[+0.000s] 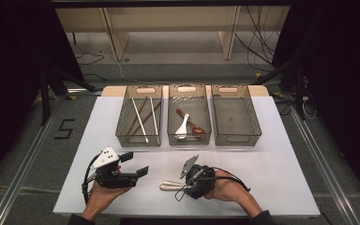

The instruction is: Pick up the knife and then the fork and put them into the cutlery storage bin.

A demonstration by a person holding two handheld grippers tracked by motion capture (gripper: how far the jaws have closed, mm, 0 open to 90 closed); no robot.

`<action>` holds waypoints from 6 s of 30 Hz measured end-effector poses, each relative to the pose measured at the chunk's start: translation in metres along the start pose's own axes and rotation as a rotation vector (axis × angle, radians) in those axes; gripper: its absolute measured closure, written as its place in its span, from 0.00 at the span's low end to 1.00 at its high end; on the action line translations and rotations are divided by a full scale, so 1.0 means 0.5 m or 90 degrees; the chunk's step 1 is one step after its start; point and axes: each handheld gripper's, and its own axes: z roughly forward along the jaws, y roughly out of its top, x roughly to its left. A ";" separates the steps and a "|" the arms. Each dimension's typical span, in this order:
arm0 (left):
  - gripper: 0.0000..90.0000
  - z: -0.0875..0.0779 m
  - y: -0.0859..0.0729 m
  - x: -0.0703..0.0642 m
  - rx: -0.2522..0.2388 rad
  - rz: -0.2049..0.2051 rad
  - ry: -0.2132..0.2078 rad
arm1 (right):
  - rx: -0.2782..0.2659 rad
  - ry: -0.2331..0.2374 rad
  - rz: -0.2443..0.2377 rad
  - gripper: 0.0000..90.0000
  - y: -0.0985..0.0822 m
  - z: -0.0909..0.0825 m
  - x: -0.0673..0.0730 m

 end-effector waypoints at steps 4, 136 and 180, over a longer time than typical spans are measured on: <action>0.18 0.000 0.000 0.000 -0.002 -0.004 0.000 | -0.008 0.012 0.005 0.71 0.000 0.003 -0.001; 0.18 -0.010 -0.001 0.012 -0.030 -0.011 0.016 | -0.118 -0.215 0.338 0.89 -0.073 -0.248 -0.325; 0.18 -0.010 -0.001 0.011 -0.031 -0.011 0.013 | -0.077 -0.274 0.396 0.89 -0.066 -0.211 -0.455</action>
